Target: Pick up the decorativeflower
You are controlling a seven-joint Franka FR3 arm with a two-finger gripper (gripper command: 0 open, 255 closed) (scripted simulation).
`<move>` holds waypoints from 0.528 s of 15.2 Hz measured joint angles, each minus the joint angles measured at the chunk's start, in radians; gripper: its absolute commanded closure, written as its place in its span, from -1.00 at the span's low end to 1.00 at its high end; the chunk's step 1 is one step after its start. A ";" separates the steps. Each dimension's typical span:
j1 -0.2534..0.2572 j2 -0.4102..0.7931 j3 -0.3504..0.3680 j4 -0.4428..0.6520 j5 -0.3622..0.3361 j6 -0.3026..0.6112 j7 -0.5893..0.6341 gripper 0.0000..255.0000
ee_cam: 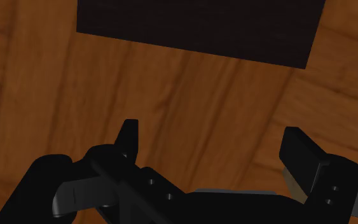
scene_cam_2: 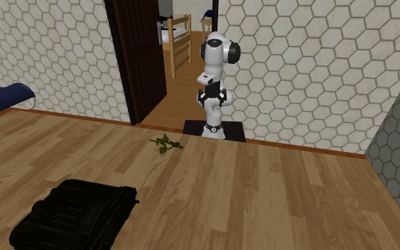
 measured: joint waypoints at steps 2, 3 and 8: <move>0.000 0.017 -0.009 0.009 -0.007 0.008 -0.013 -1.00; -0.001 0.039 -0.023 0.022 -0.019 0.016 -0.036 -1.00; 0.003 0.197 -0.093 0.147 -0.071 0.047 -0.166 -1.00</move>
